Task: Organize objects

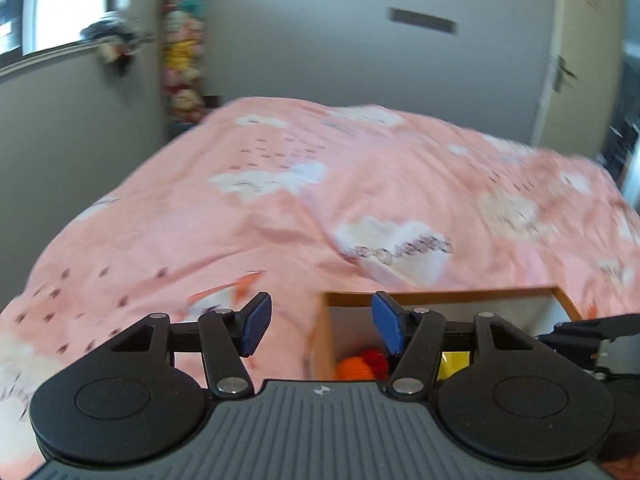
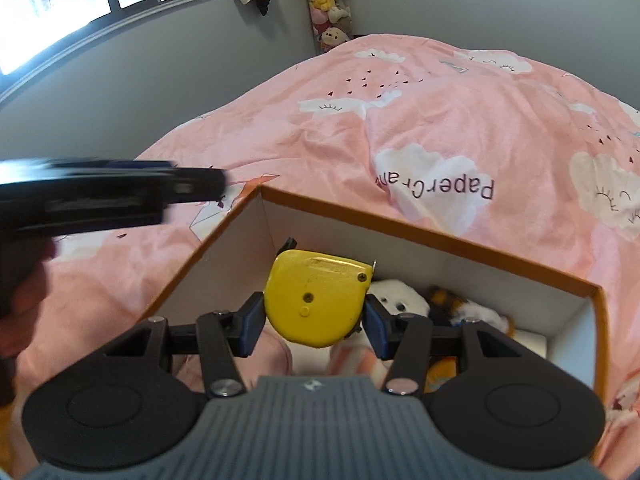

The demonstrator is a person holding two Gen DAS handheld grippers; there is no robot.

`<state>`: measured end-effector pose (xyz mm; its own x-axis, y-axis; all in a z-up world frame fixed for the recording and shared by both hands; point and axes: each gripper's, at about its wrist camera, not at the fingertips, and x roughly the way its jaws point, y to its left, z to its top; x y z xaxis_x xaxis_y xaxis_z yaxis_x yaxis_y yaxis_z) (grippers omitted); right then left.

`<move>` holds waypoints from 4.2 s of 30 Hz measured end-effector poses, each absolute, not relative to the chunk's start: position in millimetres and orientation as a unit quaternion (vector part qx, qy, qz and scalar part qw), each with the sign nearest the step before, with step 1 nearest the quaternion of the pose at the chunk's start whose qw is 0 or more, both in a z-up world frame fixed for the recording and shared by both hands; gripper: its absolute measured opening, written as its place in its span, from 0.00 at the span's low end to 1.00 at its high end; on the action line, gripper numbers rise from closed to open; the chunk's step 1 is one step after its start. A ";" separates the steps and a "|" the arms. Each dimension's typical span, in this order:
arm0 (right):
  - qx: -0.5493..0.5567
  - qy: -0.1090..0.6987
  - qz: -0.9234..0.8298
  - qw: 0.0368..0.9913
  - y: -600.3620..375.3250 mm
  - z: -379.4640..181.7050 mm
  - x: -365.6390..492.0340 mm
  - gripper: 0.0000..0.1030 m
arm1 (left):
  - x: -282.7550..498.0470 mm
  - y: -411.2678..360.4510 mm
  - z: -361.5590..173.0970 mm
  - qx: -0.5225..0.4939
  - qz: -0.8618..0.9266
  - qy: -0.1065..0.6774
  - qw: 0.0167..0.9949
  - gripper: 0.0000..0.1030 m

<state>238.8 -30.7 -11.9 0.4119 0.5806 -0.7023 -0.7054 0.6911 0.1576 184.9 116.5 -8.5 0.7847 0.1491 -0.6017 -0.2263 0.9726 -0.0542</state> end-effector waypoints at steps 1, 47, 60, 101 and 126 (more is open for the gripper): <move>-0.084 0.386 0.380 0.836 -23.8 -14.0 241.3 0.53 | 180.3 121.1 -8.9 -0.070 0.114 0.309 0.942 0.67; -0.031 0.575 0.365 0.732 30.3 -71.1 287.1 0.61 | 153.3 161.2 -50.8 -0.169 0.163 0.343 0.910 0.66; -0.073 0.545 0.401 0.733 18.7 -60.0 261.6 0.40 | 148.3 158.2 -47.1 -0.173 0.164 0.339 0.910 0.66; -0.050 0.229 0.224 0.946 -148.7 33.2 86.7 0.98 | 61.3 19.5 2.6 -0.009 0.069 0.221 0.973 0.74; -0.030 0.282 0.194 0.939 -152.7 -21.0 98.0 0.99 | 61.3 15.2 -47.0 -0.027 0.108 0.279 0.954 0.75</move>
<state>98.0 -152.7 -21.0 0.7657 0.3468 -0.5418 -0.3805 0.9232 0.0532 61.3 15.2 -47.0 0.8212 0.1915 -0.5376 -0.2211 0.9752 0.0097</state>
